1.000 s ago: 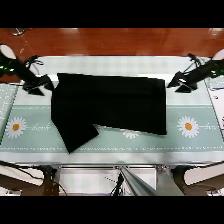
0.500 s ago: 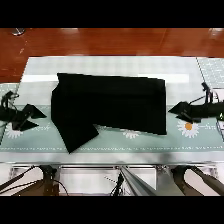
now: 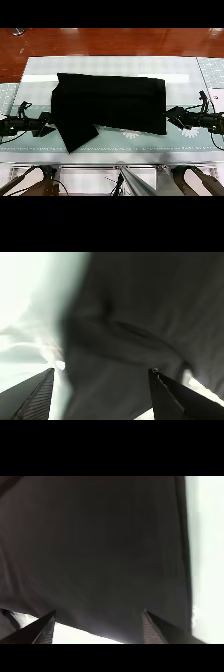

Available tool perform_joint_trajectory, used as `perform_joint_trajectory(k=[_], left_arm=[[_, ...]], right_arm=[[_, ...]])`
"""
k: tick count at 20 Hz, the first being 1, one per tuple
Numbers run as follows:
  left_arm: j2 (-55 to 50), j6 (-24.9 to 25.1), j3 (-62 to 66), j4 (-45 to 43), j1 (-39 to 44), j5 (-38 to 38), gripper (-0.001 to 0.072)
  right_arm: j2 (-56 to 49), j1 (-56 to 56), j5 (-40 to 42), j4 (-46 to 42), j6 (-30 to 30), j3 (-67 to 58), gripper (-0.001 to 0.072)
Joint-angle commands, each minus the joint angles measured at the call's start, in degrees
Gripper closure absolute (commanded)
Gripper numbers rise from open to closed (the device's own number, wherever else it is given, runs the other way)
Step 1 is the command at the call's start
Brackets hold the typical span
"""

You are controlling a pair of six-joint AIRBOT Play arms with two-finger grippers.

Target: Fold the shirts.

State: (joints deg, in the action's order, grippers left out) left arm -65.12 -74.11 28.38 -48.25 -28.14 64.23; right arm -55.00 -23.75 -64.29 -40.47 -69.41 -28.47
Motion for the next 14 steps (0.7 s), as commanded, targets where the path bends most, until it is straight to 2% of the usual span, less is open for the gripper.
perform_joint_trajectory(k=[1, 4, 5, 6, 7, 8, 10, 12, 14], left_arm=[[-0.59, 0.63, -1.53, 0.72, 6.19, -5.49, 0.0004], [-1.92, 1.51, -1.57, 0.74, 10.49, -4.52, 0.0011], [-1.92, 2.80, -1.46, 0.68, 10.64, -3.69, 0.0202], [-1.90, 4.09, -1.22, 0.74, 10.36, -2.60, 0.0603], [-1.75, 5.99, -1.03, 0.98, 10.23, -1.99, 0.0682], [-1.57, 6.16, -0.76, 0.94, 10.21, -2.03, 0.0681], [-1.57, 6.16, -0.26, 1.66, 10.10, -2.14, 0.0681], [-1.57, 6.16, 0.00, 2.34, 10.05, -2.29, 0.0681], [-1.60, 6.16, 0.02, 2.91, 10.08, -2.56, 0.0681]], right_arm=[[0.22, -0.09, 3.06, 1.53, -0.13, 0.02, 0.0093], [0.22, -4.37, 2.27, -1.14, -1.05, -3.21, 0.0092], [0.24, -6.71, 0.94, -3.76, -1.81, -3.82, 0.0092], [0.22, -8.90, -0.44, -7.45, -3.17, -3.82, 0.0092], [0.22, -10.25, -1.97, -13.42, -6.58, -3.67, 0.0092], [0.22, -10.45, -3.72, -19.23, -10.01, -3.37, 0.0092], [0.22, -10.43, -8.52, -23.10, -10.73, -1.55, 0.0092], [0.22, -10.34, -10.01, -19.76, -10.05, 1.33, 0.0092], [-0.31, -8.11, -7.19, -16.70, -9.35, 2.89, 0.0092]])
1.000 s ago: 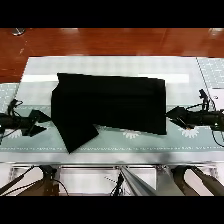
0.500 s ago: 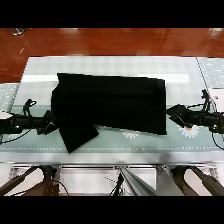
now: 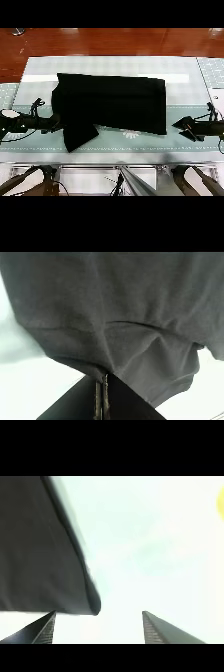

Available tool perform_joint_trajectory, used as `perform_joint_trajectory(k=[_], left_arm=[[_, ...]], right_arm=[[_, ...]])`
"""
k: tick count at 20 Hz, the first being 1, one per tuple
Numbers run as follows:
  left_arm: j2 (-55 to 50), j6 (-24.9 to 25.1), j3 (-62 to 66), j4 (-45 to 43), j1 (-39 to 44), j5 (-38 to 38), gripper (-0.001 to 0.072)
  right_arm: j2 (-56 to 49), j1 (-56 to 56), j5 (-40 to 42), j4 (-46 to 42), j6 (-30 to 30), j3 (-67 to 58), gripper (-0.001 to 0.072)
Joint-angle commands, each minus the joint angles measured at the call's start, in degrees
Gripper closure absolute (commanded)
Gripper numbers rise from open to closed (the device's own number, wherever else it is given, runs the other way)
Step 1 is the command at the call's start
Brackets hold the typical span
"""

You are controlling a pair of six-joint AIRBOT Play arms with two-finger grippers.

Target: Fold the shirts.

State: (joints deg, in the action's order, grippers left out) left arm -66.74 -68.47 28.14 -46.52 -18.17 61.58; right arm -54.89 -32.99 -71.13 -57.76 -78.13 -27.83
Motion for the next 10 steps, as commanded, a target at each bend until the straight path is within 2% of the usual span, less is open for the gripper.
perform_joint_trajectory(k=[1, 6, 10], left_arm=[[0.02, 0.52, 0.26, 1.57, 0.09, 0.04, 0.0681], [0.04, 0.31, 0.26, 2.03, 0.09, 0.00, 0.0680], [0.04, 0.33, 0.37, 2.03, 0.09, -0.07, 0.0681]], right_arm=[[-1.49, 2.86, 0.15, 1.60, -0.63, 2.23, 0.0093], [-9.46, 12.09, 7.06, 9.49, 0.83, 0.42, 0.0093], [-15.28, 17.38, 8.09, 11.19, 0.79, -3.48, 0.0095]])
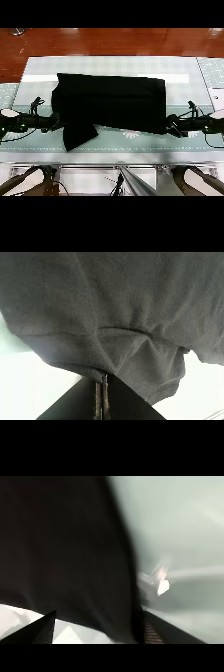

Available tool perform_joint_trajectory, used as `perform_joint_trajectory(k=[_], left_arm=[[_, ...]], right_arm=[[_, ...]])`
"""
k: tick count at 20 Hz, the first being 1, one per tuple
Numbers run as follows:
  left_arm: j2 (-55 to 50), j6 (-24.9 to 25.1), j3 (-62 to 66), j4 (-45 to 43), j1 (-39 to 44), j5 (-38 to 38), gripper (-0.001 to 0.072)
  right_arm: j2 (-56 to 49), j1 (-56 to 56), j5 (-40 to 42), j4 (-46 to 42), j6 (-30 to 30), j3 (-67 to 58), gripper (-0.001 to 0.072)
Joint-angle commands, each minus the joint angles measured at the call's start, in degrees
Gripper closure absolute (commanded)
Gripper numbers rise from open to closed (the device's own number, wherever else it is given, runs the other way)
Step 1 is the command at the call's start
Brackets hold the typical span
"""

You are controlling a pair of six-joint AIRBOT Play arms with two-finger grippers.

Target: Fold the shirts.

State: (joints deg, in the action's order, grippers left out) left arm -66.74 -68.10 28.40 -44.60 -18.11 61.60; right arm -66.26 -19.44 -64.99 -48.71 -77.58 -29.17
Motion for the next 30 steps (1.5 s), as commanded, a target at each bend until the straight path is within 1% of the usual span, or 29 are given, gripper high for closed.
perform_joint_trajectory(k=[1, 2, 3, 4, 7, 9, 11, 12, 13, 15, 16, 21, 22, 24, 25, 26, 27, 28, 30], left_arm=[[0.04, -0.02, 0.44, 0.07, 0.02, -0.04, 0.0680], [0.02, -0.04, 1.11, 0.09, -0.11, 0.26, 0.0680], [0.04, -0.04, 2.12, 0.09, -0.24, 0.81, 0.0680], [0.02, -0.04, 3.72, 0.09, -0.63, 1.79, 0.0680], [0.00, -0.11, 10.75, 0.11, -3.30, 4.66, 0.0680], [-1.03, -2.10, 15.98, 0.07, -3.67, 3.91, 0.0681], [-5.07, -2.21, 21.59, 0.52, -1.18, 2.14, 0.0681], [-8.31, -2.25, 25.00, 0.74, 0.72, 1.33, 0.0681], [-12.20, -3.39, 29.33, 0.74, 2.43, 1.33, 0.0681], [-19.85, -7.23, 38.80, 0.72, 4.37, 1.90, 0.0681], [-23.41, -8.96, 43.45, 0.72, 4.92, 2.34, 0.0681], [-40.26, -16.26, 66.95, 0.70, 6.10, 8.87, 0.0680], [-42.84, -17.35, 70.55, 0.70, 6.16, 9.29, 0.0681], [-46.64, -17.68, 74.93, 0.68, 6.62, 10.58, 0.0681], [-47.84, -17.66, 75.28, 0.72, 6.84, 10.93, 0.0625], [-48.81, -17.66, 75.28, 0.61, 7.15, 11.41, 0.0253], [-49.35, -17.64, 75.28, 0.55, 7.15, 12.31, 0.0011], [-49.29, -17.77, 75.38, 0.22, 6.36, 12.61, 0.0004], [-48.43, -21.51, 77.15, -3.30, 2.86, 15.63, 0.0005]], right_arm=[[-4.81, 4.72, 1.97, 2.08, 0.28, -3.02, 0.0185], [-5.44, 5.29, 1.75, 1.95, 0.37, -3.98, 0.0370], [-5.46, 5.25, 1.31, 2.36, 2.73, -4.98, 0.0657], [-5.42, 4.87, 0.13, 2.14, 4.44, -6.64, 0.0688], [-5.42, 1.99, -2.75, 1.73, 4.79, -14.25, 0.0688], [-6.10, 0.24, -2.29, 1.75, 3.96, -20.22, 0.0689], [-9.07, 1.05, -2.21, 1.95, 3.50, -26.82, 0.0688], [-11.06, 2.01, -1.84, 2.32, 3.48, -29.75, 0.0688], [-13.38, 2.91, -0.81, 2.43, 3.06, -32.89, 0.0688], [-18.01, 3.23, 1.20, 3.67, 1.25, -38.56, 0.0688], [-20.44, 3.17, 1.16, 5.07, 1.29, -41.22, 0.0689], [-31.78, 3.58, 1.18, 8.87, 1.25, -51.91, 0.0688], [-33.62, 3.56, 1.25, 9.27, 1.18, -53.48, 0.0689], [-37.00, 3.61, 1.60, 9.51, 1.09, -56.00, 0.0688], [-38.38, 3.61, 2.29, 10.95, 1.60, -56.24, 0.0651], [-39.41, 3.58, 2.95, 12.07, 1.73, -56.24, 0.0321], [-40.00, 3.52, 2.93, 12.74, 2.32, -56.24, 0.0090], [-39.93, 2.69, 2.78, 12.63, 2.69, -56.37, 0.0088], [-39.58, -0.76, -1.57, 12.37, 2.82, -58.25, 0.0089]])
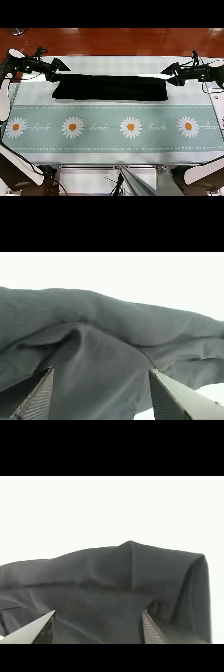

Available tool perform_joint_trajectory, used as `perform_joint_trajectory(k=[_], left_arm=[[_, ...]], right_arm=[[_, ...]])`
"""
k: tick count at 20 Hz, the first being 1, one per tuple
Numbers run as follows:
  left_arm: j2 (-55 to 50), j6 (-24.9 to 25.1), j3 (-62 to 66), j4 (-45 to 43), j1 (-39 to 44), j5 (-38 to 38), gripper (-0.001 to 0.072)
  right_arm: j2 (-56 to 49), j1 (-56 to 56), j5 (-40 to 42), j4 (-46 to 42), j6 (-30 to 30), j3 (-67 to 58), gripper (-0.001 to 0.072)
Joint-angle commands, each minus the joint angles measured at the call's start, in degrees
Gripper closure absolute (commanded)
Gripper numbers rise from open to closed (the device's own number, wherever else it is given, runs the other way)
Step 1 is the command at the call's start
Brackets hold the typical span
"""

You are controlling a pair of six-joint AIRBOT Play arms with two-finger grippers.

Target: Fold the shirts.

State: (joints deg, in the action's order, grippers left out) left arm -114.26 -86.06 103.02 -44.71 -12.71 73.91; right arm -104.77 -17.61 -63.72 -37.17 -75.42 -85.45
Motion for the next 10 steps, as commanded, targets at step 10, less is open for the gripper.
perform_joint_trajectory(k=[10], left_arm=[[19.56, 2.10, -10.23, -15.98, -8.63, 1.49, 0.0005]], right_arm=[[-3.21, -5.79, -13.68, -9.31, -0.92, -0.37, 0.0086]])
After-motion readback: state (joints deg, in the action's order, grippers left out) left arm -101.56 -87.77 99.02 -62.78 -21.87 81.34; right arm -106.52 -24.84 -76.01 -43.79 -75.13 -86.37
